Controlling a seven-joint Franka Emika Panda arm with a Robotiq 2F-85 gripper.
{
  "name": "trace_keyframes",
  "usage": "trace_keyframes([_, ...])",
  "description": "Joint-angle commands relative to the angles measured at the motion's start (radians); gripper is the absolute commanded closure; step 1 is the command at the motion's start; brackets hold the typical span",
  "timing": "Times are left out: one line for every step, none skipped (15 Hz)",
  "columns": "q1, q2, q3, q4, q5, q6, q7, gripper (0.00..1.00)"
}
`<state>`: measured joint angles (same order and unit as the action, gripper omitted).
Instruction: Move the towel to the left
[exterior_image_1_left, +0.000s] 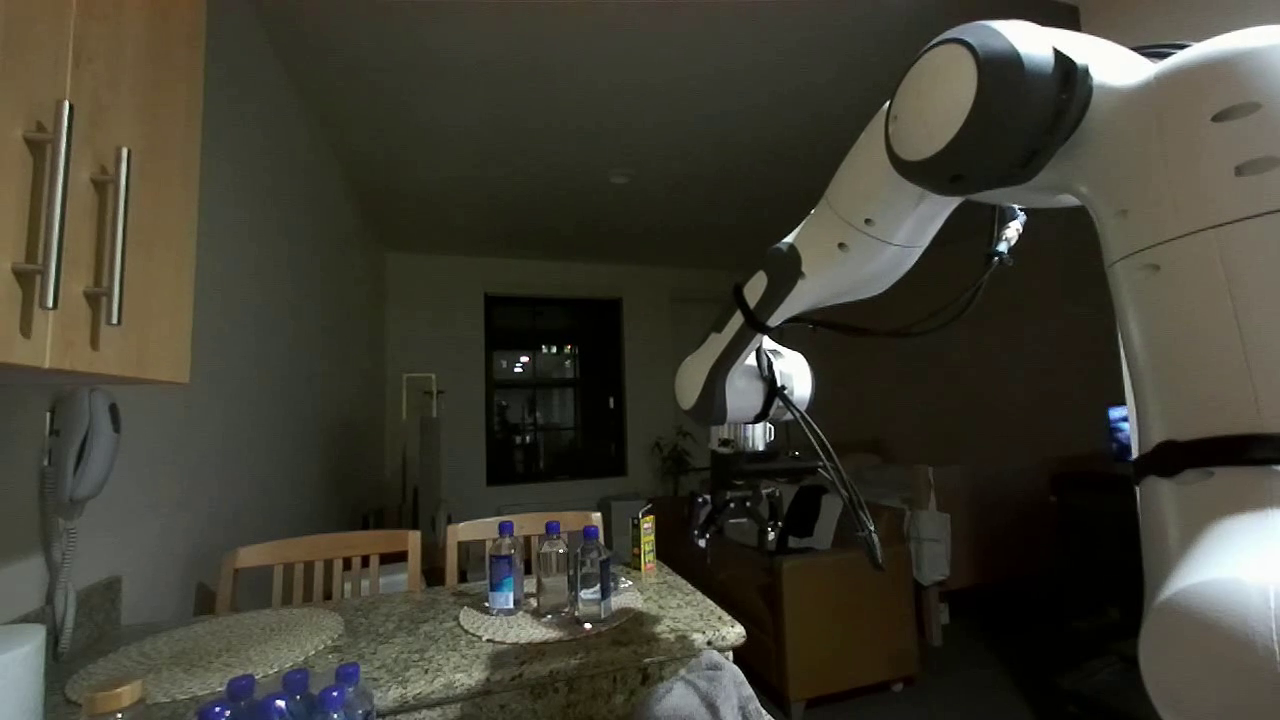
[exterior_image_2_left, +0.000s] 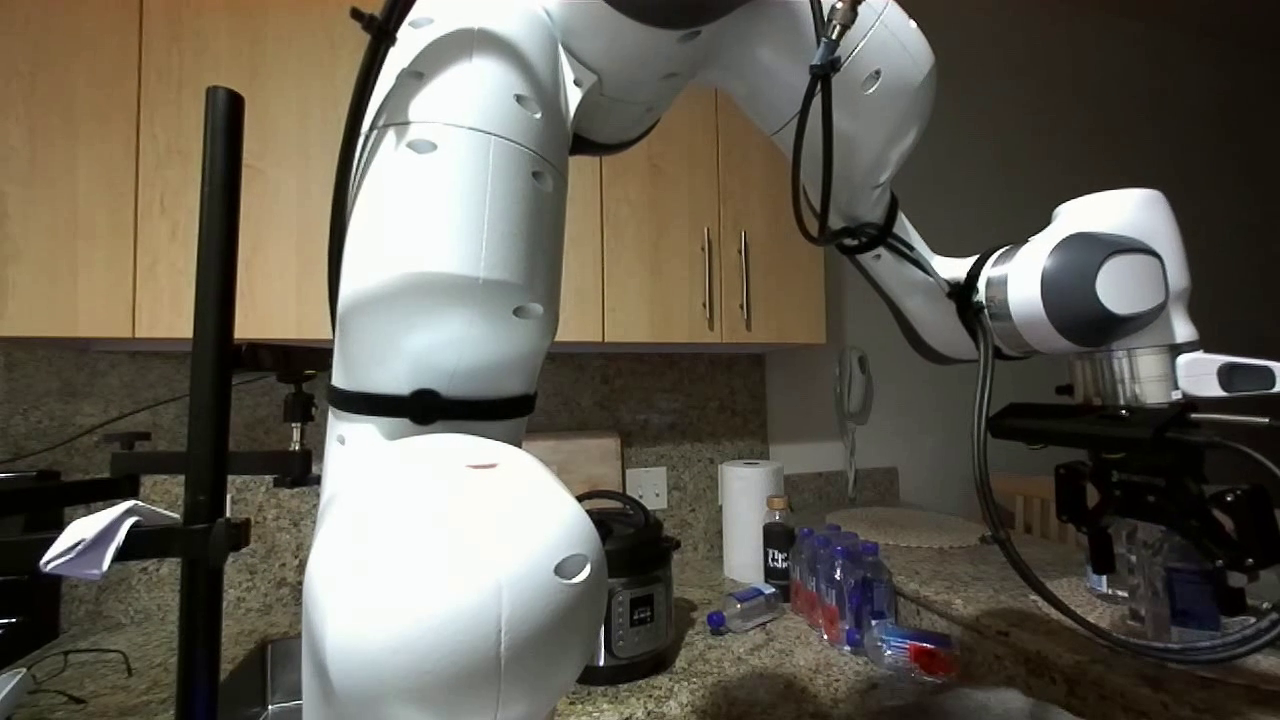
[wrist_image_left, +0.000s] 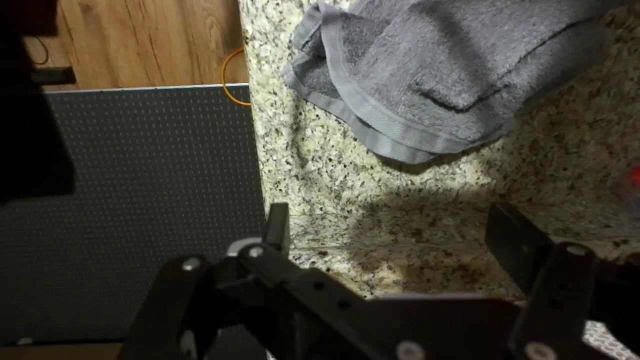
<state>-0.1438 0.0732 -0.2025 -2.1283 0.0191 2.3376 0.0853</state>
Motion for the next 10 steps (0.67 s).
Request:
trace_keyframes([-0.011,0.001,0.011,0.005,-0.001,-0.003,0.0,0.0])
trace_keyframes([-0.011,0.001,0.011,0.006,-0.001,-0.003,0.0,0.0])
trace_keyframes([-0.011,0.001,0.011,0.006,-0.001,-0.004,0.0,0.0])
trace_keyframes([-0.008,0.003,0.012,-0.003,-0.008,0.014,0.006,0.0])
trace_keyframes([-0.006,0.014,0.013,-0.002,-0.025,0.011,0.009,0.0])
trace_keyframes([-0.005,0.028,0.015,0.0,-0.03,0.011,0.009,0.0])
trace_keyframes([-0.005,0.049,0.016,0.007,-0.029,0.006,0.002,0.0])
trace_keyframes([-0.005,0.066,0.017,0.013,-0.029,0.004,0.002,0.0])
trace_keyframes([-0.004,0.092,0.018,0.029,-0.031,-0.009,0.002,0.0])
trace_keyframes([-0.004,0.111,0.019,0.039,-0.033,-0.012,0.004,0.0])
